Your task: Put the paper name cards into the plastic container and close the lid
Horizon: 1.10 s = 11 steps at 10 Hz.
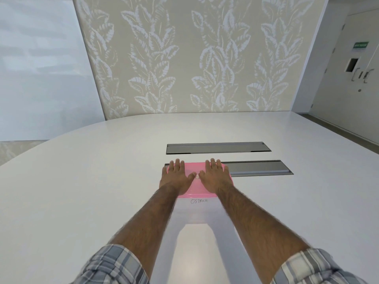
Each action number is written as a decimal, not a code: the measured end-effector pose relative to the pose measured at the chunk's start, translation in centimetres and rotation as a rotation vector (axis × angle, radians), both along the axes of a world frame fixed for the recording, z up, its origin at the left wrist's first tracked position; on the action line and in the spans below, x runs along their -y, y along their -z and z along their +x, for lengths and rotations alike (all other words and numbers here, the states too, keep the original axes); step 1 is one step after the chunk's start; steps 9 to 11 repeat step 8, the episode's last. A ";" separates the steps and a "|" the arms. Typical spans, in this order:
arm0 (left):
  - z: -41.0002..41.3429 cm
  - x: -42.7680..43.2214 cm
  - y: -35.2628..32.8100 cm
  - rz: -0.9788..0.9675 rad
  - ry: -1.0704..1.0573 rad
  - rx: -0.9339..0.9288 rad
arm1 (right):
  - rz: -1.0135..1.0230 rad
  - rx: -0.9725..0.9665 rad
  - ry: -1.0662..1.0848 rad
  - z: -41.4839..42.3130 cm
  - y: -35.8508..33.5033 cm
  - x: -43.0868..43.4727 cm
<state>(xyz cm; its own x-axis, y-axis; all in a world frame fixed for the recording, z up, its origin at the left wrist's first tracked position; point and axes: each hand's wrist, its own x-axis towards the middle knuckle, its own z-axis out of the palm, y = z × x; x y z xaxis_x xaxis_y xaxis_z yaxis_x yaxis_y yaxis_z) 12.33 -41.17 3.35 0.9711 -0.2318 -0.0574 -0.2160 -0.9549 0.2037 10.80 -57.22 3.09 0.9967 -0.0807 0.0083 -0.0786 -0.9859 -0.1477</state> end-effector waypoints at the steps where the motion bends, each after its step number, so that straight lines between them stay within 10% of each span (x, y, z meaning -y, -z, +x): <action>1: -0.1 0.0 0.3 0.004 -0.004 0.009 | 0.009 -0.058 -0.018 -0.2 -0.5 0.3; 11: -0.5 -3.3 -4.9 -0.069 0.075 0.161 | 0.076 0.142 0.074 -3.9 -2.7 -1.2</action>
